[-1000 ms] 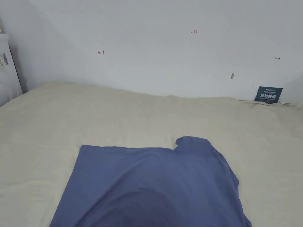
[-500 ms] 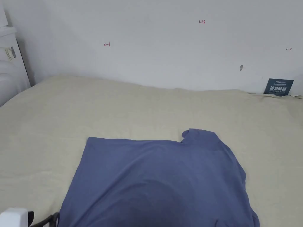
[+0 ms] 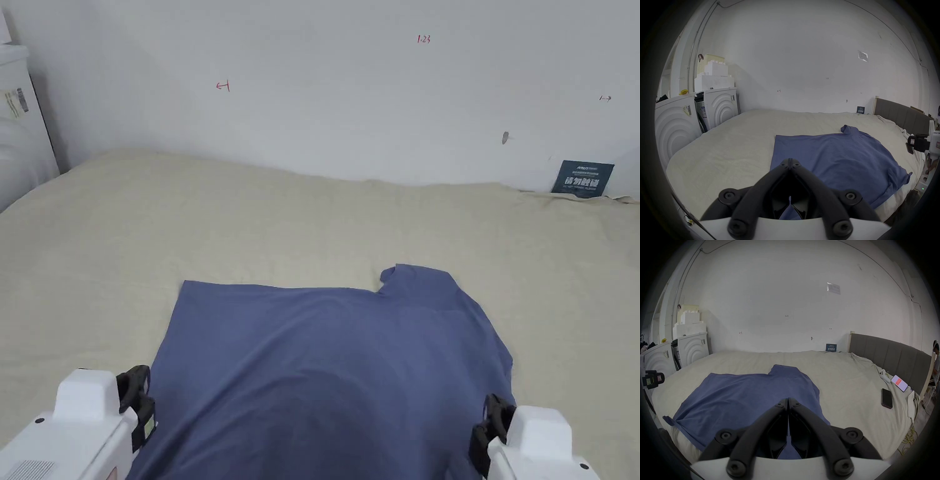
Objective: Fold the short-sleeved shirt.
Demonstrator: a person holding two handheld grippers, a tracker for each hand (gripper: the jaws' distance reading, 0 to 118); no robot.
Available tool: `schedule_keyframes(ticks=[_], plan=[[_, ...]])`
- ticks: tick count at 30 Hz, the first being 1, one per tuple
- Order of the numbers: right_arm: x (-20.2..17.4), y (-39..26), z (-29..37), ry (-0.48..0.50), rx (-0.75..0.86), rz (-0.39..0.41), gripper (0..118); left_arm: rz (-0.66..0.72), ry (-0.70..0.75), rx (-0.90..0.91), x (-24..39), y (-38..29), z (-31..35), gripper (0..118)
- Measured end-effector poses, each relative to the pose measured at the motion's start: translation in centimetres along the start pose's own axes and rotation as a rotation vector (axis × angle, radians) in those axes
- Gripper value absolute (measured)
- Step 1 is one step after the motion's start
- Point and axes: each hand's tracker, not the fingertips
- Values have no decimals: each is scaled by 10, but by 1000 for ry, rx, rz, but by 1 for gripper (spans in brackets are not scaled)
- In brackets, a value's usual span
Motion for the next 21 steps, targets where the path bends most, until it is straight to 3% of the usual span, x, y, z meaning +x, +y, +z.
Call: schedule_keyframes(ticks=[4,10,13,15,16,21], plan=[[-6,2,2,1,10,27,1,35,-3,-48,-6,-5,-1,0],[-6,-4,3,11,-16,36,1,177,27,-278,-41,-19,0,0],[-9,-10,5,11,-31,48,1,212,34,-378,-58,-32,1,15],[-10,-14,4,22,-44,51,0,196,37,-439,-55,-36,1,47],[-12,-16,4,23,-50,53,1,182,39,-495,-55,-40,-2,57],[-17,-19,4,36,-64,60,1,205,31,-610,-48,-58,-17,60]])
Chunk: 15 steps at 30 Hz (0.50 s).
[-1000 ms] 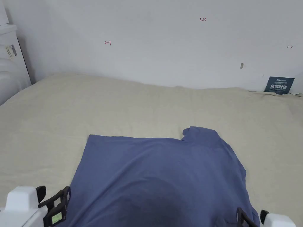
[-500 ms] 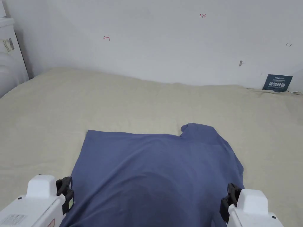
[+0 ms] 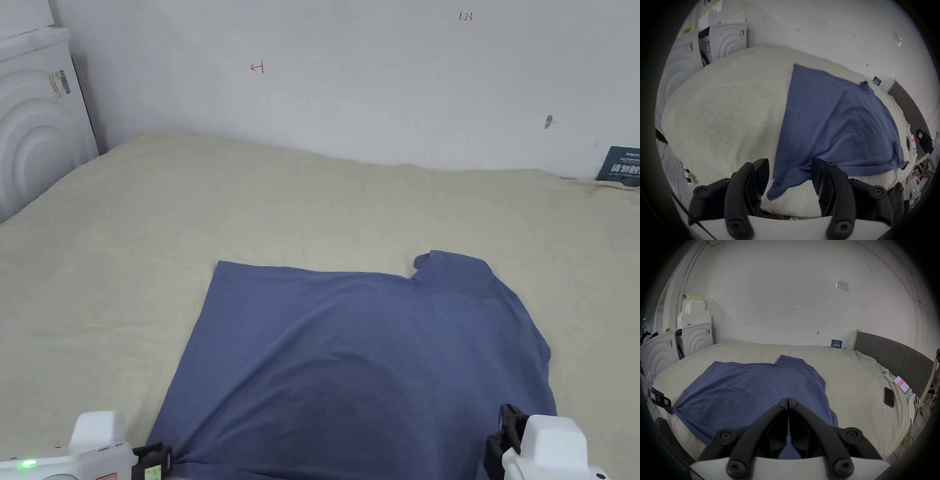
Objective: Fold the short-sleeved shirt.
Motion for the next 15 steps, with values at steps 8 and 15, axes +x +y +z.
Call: schedule_keyframes(ticks=[8,15], plan=[[1,-5,-1,0,-19,11,1,-61,102,-37,25,-10,-18,42],[6,-11,0,-7,-32,-4,1,-155,91,-28,50,-15,-6,1]])
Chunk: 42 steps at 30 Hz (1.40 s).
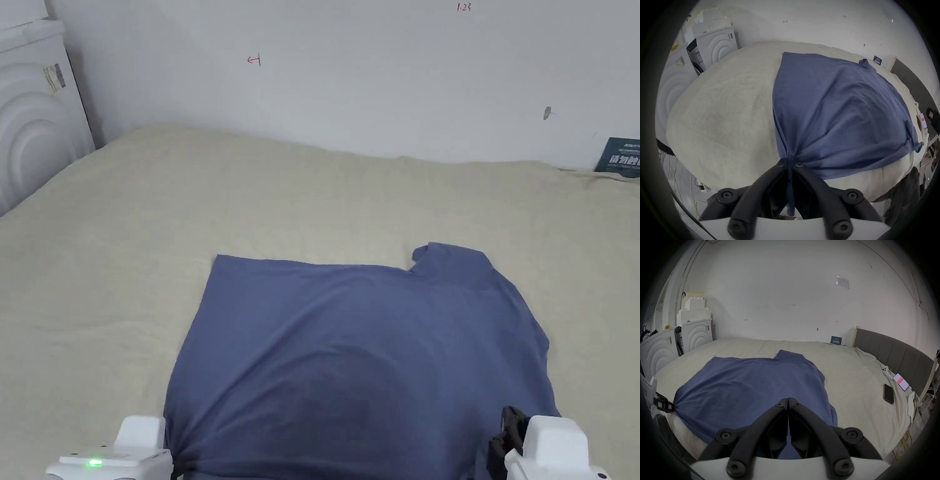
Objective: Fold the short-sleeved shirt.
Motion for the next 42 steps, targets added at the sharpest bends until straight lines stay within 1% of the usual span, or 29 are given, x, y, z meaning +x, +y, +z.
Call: schedule_keyframes(ticks=[2,6,9,10,11,13,14,15,18,19,22,23,24,25,26,27,28,29,31,34,36,37,39,42], plan=[[4,0,1,-1,-9,-9,1,-2,-16,16,-8,-1,4,0],[22,2,6,-14,-32,-33,1,47,-61,71,-26,-1,15,0],[45,4,6,-29,-120,-75,2,51,-82,96,-33,1,23,0],[54,3,5,-39,-163,-89,4,61,-89,99,-40,2,17,0],[60,2,5,-47,-186,-102,9,65,-91,108,-41,3,17,0],[76,-3,3,-57,-264,-122,26,63,-95,112,-43,5,17,0],[82,-7,3,-58,-291,-135,37,61,-93,117,-39,4,19,0],[87,-12,1,-61,-332,-138,43,57,-93,118,-38,4,19,0],[94,-31,-2,-56,-428,-159,58,46,-87,115,-34,3,20,0],[94,-39,-5,-53,-458,-166,59,43,-86,116,-32,2,20,0],[92,-60,-16,-19,-524,-206,59,45,-81,113,-31,-2,17,0],[91,-65,-19,-14,-541,-210,56,45,-80,113,-30,-3,16,0],[91,-71,-21,-7,-536,-207,48,46,-81,110,-31,-4,15,0],[90,-75,-19,-10,-517,-203,34,47,-81,109,-31,-5,14,0],[89,-75,-17,-29,-476,-173,13,47,-81,110,-30,-6,15,0],[89,-75,-15,-25,-460,-157,13,45,-84,110,-30,-7,15,0],[88,-75,-13,24,-439,-191,13,46,-88,108,-31,-8,14,0],[90,-75,-11,8,-453,-205,13,48,-87,108,-31,-10,13,0],[87,-75,-6,-5,-441,-167,12,48,-90,111,-32,-13,13,0],[80,-71,7,-39,-395,-74,11,51,-98,134,-33,-17,16,0],[74,-67,18,-62,-357,-37,11,38,-91,149,-32,-20,19,0],[71,-66,22,-76,-354,-24,11,30,-89,164,-33,-23,21,0],[68,-65,30,-92,-322,-33,11,31,-85,178,-33,-27,25,0],[65,-63,36,-115,-274,-24,11,25,-92,218,-34,-33,27,0]])
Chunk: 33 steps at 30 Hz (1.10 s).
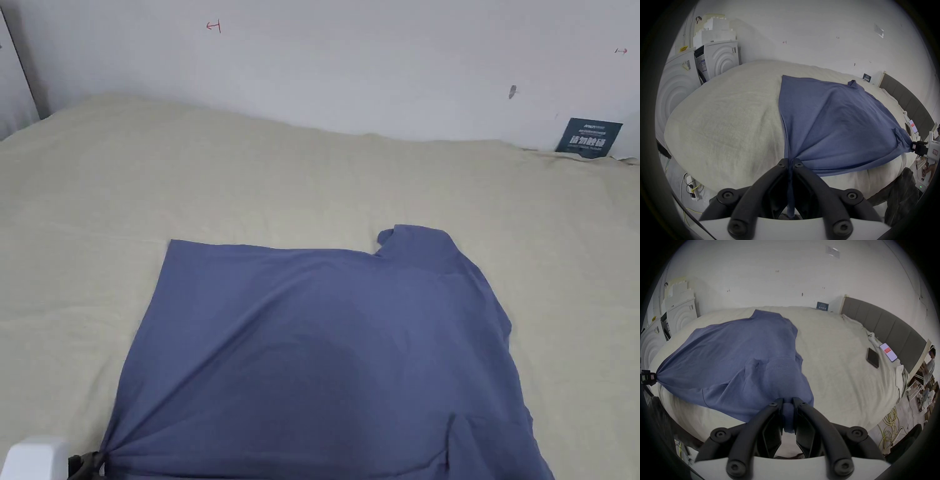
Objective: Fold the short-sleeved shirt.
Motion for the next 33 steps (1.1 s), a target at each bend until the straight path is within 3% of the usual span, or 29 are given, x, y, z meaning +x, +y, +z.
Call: schedule_keyframes(ticks=[8,14,23,33], plan=[[-9,39,1,-24,162,30,11,77,-23,191,-8,22,-1,0],[-13,97,-36,-20,211,48,11,64,-12,201,-7,82,-28,0],[-27,161,-134,11,121,75,11,39,7,30,-10,152,-115,0],[-41,172,-205,26,-25,120,12,32,16,-140,-5,159,-176,0]])
